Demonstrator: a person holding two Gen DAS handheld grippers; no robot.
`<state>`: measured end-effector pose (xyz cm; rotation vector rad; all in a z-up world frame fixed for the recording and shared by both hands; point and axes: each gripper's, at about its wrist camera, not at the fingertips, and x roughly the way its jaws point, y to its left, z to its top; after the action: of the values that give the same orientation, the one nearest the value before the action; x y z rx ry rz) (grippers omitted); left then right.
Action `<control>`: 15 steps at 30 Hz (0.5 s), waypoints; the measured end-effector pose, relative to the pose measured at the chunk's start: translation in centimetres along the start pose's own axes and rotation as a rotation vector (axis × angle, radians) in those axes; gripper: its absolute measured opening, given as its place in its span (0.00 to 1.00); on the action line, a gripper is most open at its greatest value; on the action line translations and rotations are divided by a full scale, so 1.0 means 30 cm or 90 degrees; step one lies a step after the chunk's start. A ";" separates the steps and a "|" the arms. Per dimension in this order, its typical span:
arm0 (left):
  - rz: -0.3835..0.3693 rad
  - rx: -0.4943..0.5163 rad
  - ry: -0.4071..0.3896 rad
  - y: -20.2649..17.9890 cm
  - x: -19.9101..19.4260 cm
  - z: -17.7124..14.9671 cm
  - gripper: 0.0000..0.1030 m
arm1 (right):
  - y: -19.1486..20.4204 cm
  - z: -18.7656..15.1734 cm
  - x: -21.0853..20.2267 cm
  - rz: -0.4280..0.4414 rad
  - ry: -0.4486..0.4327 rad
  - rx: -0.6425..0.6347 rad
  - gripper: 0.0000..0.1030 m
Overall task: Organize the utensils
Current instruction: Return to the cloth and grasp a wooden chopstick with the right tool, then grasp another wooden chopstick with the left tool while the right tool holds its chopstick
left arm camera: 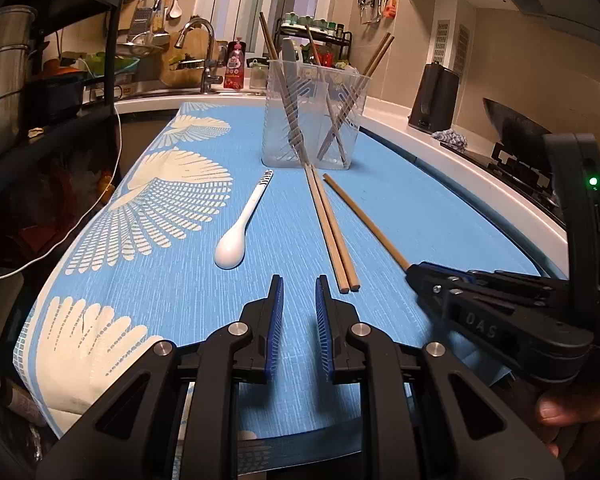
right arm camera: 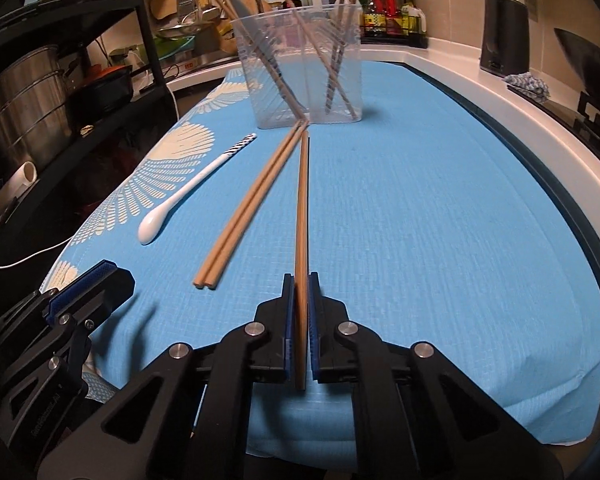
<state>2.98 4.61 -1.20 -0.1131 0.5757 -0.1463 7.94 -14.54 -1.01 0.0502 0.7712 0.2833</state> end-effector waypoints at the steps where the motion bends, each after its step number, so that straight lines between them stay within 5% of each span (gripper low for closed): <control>1: -0.001 -0.001 0.001 0.002 0.002 0.000 0.16 | -0.011 -0.001 -0.006 -0.004 -0.003 0.002 0.06; 15: -0.009 -0.017 0.006 0.005 0.050 0.022 0.16 | -0.173 -0.026 -0.033 -0.044 -0.023 0.047 0.10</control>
<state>4.60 4.55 -1.47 -0.1432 0.5868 -0.1533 7.95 -19.85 -1.67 0.0983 0.7452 0.1882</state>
